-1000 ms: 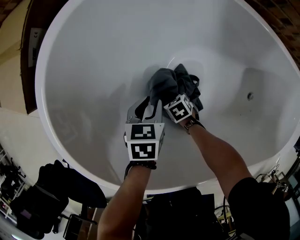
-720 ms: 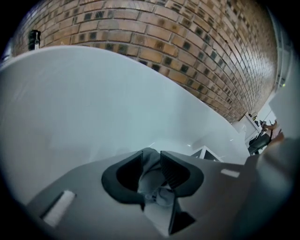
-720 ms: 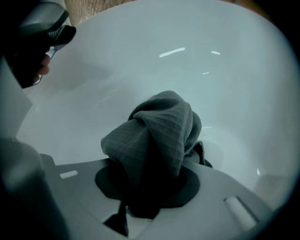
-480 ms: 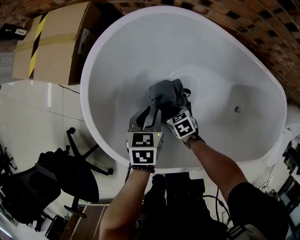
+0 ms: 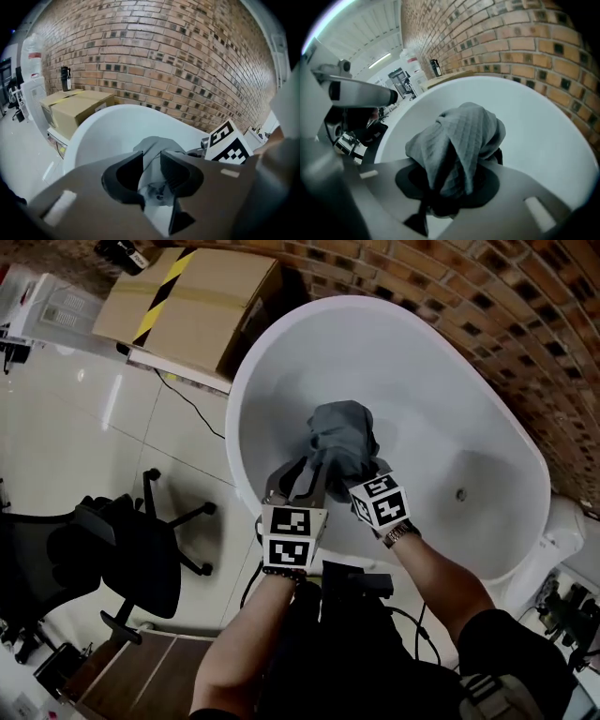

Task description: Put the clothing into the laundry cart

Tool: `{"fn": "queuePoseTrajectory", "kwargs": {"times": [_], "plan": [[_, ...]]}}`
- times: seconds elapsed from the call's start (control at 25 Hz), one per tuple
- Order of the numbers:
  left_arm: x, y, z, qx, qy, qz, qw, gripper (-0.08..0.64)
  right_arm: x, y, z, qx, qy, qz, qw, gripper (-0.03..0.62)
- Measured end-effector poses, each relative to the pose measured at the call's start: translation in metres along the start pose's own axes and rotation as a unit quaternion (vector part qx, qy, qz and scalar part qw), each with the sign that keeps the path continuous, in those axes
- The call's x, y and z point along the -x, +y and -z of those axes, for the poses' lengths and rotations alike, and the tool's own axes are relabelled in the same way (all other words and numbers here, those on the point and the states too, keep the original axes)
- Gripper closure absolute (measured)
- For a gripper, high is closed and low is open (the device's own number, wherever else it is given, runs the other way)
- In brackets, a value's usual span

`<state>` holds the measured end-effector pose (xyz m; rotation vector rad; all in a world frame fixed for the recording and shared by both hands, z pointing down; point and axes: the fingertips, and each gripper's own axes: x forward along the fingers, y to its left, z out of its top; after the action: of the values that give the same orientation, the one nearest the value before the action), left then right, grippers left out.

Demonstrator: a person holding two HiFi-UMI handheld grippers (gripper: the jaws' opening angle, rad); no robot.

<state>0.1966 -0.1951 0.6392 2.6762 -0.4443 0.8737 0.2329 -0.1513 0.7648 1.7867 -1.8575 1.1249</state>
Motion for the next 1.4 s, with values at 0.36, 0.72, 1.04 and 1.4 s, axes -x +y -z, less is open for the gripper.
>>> {"fn": "queuePoseTrajectory", "kwargs": {"times": [0.36,0.72,1.04,1.4], "plan": [[0.150,0.024,-0.074,0.025,-0.056,-0.067,0.9959,0.446,0.121,0.122,-0.137,0.077,-0.074,-0.043,0.993,0.462],[0.333,0.054,-0.130,0.054,-0.124,-0.145,0.9801,0.447,0.238,0.286,-0.255,0.145,-0.151,-0.100,0.973,0.462],[0.490,0.064,-0.107,0.090,-0.186,-0.231,0.9508,0.448,0.314,0.420,-0.278,0.215,-0.198,-0.159,0.943,0.463],[0.634,0.048,-0.061,0.122,-0.226,-0.300,0.9187,0.448,0.404,0.555,-0.277,0.266,-0.239,-0.224,0.906,0.465]]}}
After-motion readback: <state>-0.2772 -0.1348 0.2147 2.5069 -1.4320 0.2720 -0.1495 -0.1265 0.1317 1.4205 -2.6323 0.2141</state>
